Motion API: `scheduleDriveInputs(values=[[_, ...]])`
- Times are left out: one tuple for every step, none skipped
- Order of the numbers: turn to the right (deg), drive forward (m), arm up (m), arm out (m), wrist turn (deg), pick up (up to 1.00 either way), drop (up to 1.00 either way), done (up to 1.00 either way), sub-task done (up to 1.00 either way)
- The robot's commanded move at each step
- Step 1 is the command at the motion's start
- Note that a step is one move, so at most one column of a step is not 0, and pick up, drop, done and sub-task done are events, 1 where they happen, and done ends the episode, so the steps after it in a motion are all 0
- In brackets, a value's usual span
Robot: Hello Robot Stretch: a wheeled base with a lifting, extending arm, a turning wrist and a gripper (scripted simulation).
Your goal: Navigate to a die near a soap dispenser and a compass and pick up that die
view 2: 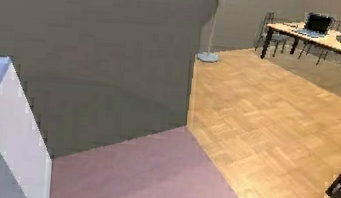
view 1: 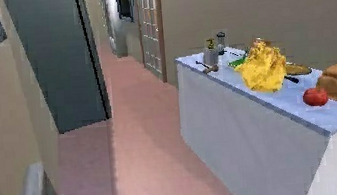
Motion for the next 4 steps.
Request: scheduleDriveInputs(values=[[0.0, 0.75, 0.0, 0.0, 0.0, 0.0, 0.0, 0.0, 0.0], [45.0, 0.0, 0.0, 0.0, 0.0, 0.0, 0.0, 0.0, 0.0], [18.0, 0.0, 0.0, 0.0, 0.0, 0.0, 0.0, 0.0, 0.0], [0.0, 0.05, 0.0, 0.0, 0.0, 0.0, 0.0, 0.0, 0.0]])
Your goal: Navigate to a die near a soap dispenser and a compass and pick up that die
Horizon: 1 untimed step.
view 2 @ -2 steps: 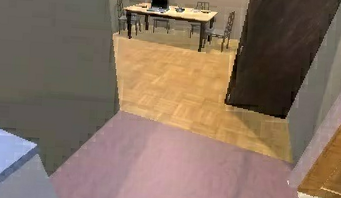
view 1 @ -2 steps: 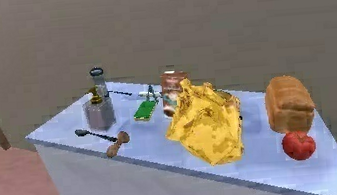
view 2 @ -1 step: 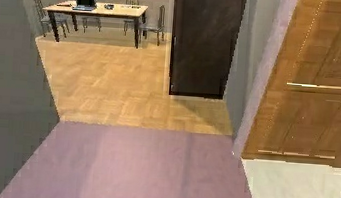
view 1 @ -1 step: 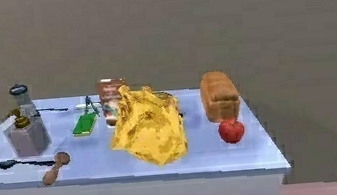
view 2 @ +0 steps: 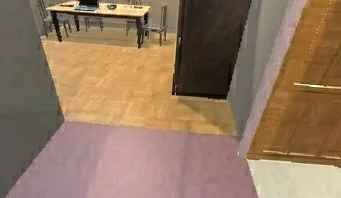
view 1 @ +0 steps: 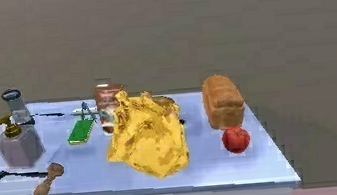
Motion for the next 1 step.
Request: scheduleDriveInputs(values=[[-45.0, 0.0, 0.0, 0.0, 0.0, 0.0, 0.0, 0.0, 0.0]])
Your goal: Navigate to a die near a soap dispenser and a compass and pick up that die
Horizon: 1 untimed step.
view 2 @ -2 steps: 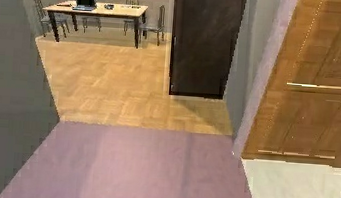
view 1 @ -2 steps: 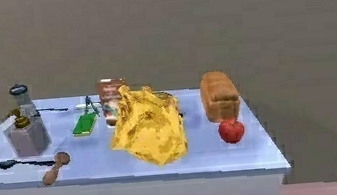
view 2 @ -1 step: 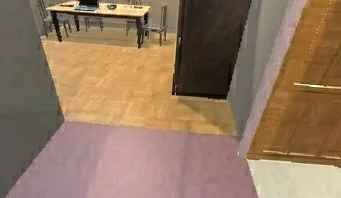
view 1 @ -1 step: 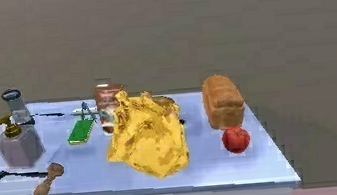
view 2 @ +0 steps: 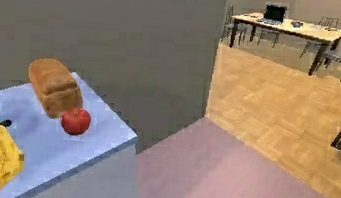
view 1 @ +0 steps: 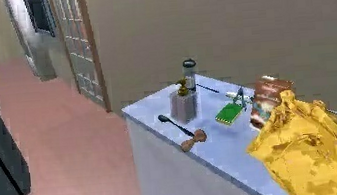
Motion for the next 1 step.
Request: scheduleDriveInputs(values=[[-42.0, 0.0, 0.0, 0.0, 0.0, 0.0, 0.0, 0.0, 0.0]])
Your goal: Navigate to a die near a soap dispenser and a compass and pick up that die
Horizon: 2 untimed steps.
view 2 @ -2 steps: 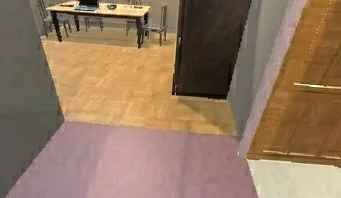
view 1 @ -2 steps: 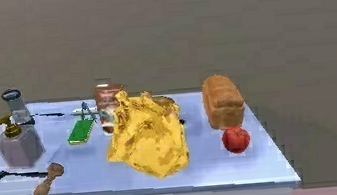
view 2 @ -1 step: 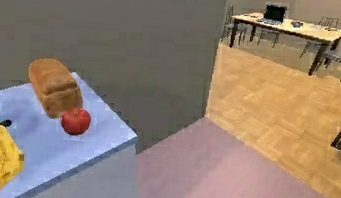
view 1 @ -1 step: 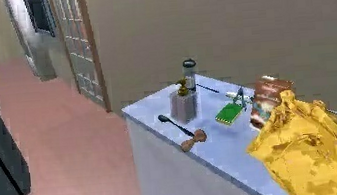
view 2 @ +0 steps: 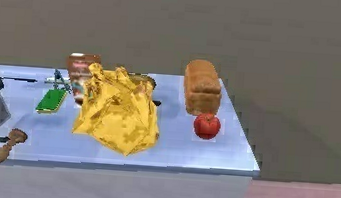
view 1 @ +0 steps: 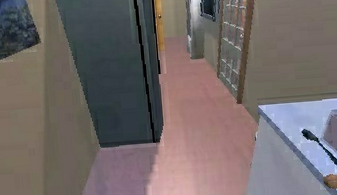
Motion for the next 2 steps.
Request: scheduleDriveInputs(values=[[0.0, 0.15, 0.0, 0.0, 0.0, 0.0, 0.0, 0.0, 0.0], [-24.0, 0.0, 0.0, 0.0, 0.0, 0.0, 0.0, 0.0, 0.0]])
